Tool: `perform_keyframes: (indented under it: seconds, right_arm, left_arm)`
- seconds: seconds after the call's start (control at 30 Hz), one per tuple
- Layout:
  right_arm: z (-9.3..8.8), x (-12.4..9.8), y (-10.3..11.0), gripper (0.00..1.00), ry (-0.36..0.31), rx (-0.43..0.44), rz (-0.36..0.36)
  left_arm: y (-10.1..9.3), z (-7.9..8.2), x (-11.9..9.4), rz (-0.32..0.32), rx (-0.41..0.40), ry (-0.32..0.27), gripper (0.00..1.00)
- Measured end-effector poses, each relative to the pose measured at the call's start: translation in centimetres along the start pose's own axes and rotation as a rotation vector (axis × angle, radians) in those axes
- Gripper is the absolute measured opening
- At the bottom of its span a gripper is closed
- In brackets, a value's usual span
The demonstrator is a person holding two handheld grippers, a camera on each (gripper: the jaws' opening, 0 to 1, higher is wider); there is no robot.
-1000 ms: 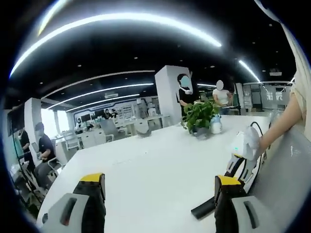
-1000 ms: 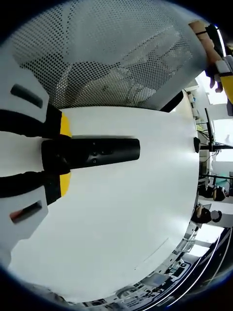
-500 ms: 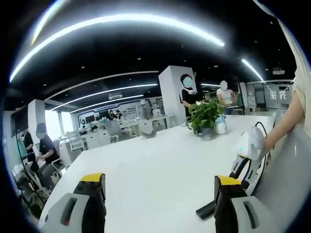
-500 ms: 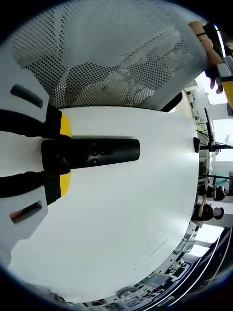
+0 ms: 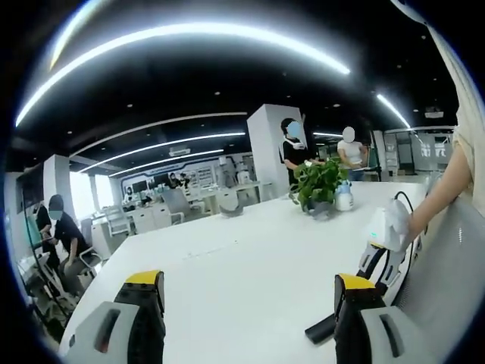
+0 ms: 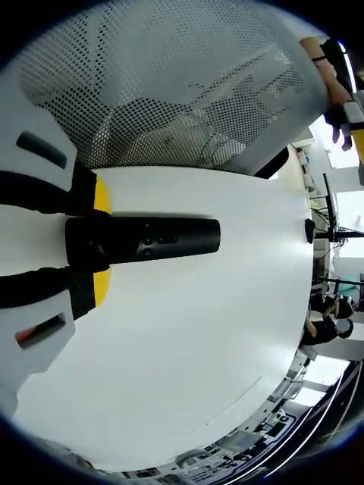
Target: Press the specified remote control buttons in sequence, fully releasing each button before pressing the next.
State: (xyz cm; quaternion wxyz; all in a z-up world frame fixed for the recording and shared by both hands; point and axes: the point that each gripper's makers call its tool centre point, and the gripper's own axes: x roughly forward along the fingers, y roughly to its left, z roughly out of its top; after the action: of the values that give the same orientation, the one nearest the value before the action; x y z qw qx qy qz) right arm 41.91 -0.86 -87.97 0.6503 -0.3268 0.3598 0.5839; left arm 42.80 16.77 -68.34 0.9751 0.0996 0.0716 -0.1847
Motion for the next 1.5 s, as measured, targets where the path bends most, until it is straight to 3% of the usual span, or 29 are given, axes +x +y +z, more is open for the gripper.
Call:
perform_keyframes:
  seconds: [0.33, 1.5]
  right_arm:
    - [0.2, 0.2, -0.4, 0.24, 0.042, -0.032, 0.014]
    - [0.9, 0.7, -3.9, 0.24, 0.088, -0.056, 0.025]
  left_arm:
    - [0.2, 0.0, 0.0, 0.005, -0.016, -0.006, 0.97]
    - [0.2, -0.4, 0.1, 0.005, -0.007, 0.019, 0.96]
